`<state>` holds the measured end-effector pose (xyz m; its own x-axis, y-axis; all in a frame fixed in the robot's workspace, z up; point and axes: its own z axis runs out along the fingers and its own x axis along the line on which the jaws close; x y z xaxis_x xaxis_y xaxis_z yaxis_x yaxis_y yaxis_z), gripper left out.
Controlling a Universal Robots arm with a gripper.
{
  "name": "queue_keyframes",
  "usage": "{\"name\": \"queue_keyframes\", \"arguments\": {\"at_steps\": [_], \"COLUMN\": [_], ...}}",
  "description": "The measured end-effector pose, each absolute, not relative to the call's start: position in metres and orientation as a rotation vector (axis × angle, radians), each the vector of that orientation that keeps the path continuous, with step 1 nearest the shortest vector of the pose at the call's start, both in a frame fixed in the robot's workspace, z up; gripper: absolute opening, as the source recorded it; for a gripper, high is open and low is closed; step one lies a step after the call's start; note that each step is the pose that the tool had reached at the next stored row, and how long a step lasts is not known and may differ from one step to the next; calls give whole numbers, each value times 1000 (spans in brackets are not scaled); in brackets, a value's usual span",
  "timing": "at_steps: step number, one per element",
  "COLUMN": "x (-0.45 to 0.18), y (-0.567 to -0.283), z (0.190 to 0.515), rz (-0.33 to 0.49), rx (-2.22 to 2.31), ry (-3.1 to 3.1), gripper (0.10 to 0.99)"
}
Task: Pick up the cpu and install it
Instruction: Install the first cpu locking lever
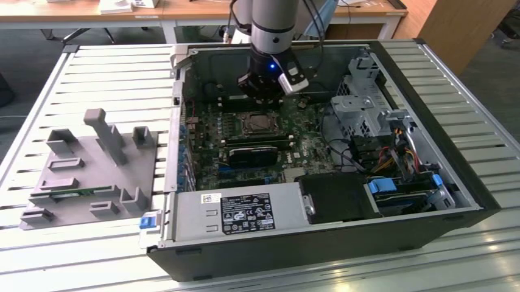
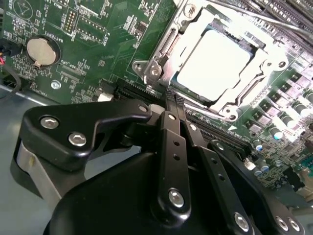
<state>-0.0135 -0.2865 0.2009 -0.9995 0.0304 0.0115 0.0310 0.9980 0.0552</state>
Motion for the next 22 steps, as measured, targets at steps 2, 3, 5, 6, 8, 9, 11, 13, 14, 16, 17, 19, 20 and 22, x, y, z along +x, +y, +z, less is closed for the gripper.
{"name": "queue_keyframes", "arguments": {"at_steps": [2,3,5,6,8,9,11,13,14,16,17,19,20,22], "x": [-14,-14,-13,-14,-14,-14,-14,-13,-13,-13,-13,-13,-13,-13], "y": [-287,-287,-286,-286,-287,-287,-287,-286,-286,-286,-286,-286,-287,-288], "z": [200,199,198,197,196,196,196,196,198,202,205,208,208,208], "rz": [-80,-75,-72,-69,-66,-66,-68,-77,-80,-81,-80,-80,-80,-80], "rx": [-48,-48,-48,-48,-48,-48,-48,-48,-48,-48,-48,-48,-48,-48], "ry": [-3129,-3129,-3130,-3130,-3130,-3130,-3130,-3130,-3130,-3130,-3130,-3129,-3130,-3129], "gripper": [106,106,106,106,106,106,106,106,106,106,106,106,106,106]}}
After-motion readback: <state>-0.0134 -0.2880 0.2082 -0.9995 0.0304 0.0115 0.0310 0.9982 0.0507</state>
